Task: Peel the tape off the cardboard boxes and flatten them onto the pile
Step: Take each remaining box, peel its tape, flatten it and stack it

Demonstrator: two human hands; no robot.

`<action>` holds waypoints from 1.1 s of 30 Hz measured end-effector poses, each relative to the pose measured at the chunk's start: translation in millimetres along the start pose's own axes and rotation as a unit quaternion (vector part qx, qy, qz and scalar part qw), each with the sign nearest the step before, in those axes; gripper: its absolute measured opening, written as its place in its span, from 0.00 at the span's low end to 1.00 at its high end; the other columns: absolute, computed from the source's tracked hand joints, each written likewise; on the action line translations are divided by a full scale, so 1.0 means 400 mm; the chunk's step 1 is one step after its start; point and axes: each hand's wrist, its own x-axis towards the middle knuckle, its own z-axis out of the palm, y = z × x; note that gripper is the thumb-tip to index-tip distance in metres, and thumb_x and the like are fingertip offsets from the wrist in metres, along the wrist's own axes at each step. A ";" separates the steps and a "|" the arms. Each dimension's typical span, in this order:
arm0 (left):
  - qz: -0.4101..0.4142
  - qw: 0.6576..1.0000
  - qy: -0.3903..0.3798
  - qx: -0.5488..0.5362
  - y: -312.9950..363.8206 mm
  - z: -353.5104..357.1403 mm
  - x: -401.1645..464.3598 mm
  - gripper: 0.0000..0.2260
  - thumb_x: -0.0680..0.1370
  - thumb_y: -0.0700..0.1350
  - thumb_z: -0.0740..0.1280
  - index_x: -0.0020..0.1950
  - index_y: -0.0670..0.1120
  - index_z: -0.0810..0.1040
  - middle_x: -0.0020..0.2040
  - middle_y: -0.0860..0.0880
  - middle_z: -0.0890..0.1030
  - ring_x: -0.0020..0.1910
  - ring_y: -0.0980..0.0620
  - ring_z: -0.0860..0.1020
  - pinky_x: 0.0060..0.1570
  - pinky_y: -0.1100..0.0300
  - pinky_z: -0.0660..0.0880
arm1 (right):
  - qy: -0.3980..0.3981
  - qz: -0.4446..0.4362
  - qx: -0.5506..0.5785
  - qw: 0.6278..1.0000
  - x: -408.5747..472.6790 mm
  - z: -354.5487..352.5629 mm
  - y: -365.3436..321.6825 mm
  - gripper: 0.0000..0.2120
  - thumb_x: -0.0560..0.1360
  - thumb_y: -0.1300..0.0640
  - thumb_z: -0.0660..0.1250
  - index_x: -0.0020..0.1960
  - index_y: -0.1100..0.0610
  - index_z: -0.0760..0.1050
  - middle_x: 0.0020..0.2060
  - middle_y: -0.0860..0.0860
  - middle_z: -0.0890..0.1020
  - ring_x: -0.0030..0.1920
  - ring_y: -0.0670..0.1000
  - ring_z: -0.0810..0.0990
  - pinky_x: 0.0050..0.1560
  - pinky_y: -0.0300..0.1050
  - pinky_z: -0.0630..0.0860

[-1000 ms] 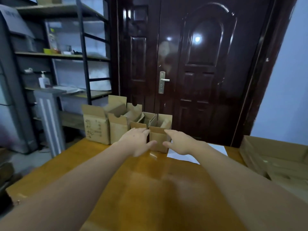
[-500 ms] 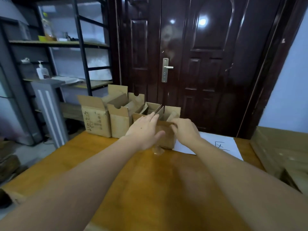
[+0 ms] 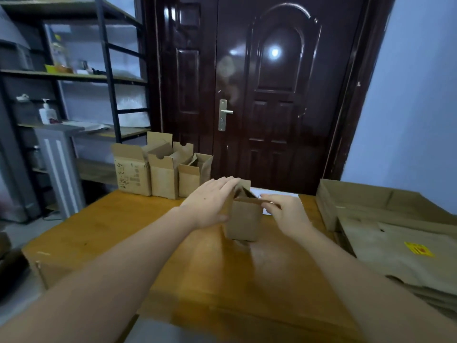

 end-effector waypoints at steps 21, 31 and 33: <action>-0.054 0.994 0.053 0.077 0.175 0.009 0.031 0.18 0.80 0.66 0.63 0.55 0.51 0.70 0.58 0.51 0.81 0.63 0.49 0.74 0.79 0.49 0.55 | 0.167 0.261 0.102 0.945 -0.140 -0.081 0.067 0.16 0.82 0.62 0.62 0.69 0.55 0.68 0.64 0.52 0.78 0.59 0.51 0.77 0.57 0.48 0.77; 0.012 0.977 0.077 0.199 0.180 -0.039 0.059 0.20 0.80 0.66 0.61 0.57 0.50 0.68 0.47 0.53 0.82 0.44 0.50 0.66 0.54 0.55 0.68 | 0.055 0.219 0.093 0.970 -0.173 -0.017 0.048 0.12 0.81 0.57 0.68 0.62 0.50 0.72 0.55 0.44 0.78 0.54 0.45 0.78 0.44 0.31 0.70; 0.014 0.974 0.086 0.211 0.185 -0.048 0.052 0.19 0.81 0.65 0.61 0.59 0.50 0.69 0.48 0.53 0.82 0.45 0.50 0.66 0.52 0.55 0.66 | 0.034 0.213 0.120 0.969 -0.164 -0.009 0.032 0.15 0.81 0.53 0.69 0.66 0.51 0.72 0.56 0.43 0.78 0.54 0.44 0.78 0.46 0.32 0.72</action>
